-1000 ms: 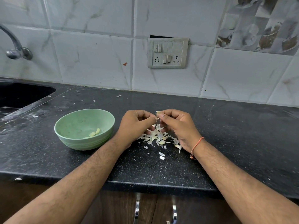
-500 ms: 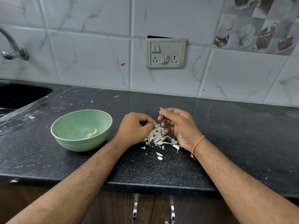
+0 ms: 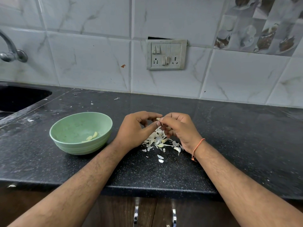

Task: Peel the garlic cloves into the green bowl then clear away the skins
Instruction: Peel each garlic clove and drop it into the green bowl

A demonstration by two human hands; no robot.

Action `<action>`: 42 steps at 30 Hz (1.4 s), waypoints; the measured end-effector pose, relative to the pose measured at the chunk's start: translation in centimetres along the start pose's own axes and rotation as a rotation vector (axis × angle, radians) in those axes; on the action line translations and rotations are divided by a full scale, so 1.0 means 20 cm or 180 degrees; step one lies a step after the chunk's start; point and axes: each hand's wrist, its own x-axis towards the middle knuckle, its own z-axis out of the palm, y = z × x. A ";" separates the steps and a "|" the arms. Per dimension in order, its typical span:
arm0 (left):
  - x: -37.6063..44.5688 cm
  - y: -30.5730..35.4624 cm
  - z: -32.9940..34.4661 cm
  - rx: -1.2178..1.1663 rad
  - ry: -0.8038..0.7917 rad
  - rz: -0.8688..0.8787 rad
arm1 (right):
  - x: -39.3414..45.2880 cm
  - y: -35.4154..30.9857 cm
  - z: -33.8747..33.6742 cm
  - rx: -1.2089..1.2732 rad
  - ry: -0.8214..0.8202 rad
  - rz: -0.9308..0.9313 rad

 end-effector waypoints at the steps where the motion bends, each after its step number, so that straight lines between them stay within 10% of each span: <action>1: 0.00 0.00 0.00 -0.0016 -0.0002 -0.0013 | 0.00 0.00 0.00 -0.0012 -0.0007 -0.0009; 42: 0.02 -0.02 0.00 -0.0279 0.0222 -0.0683 | -0.03 0.02 0.02 -0.2246 0.0950 -0.2320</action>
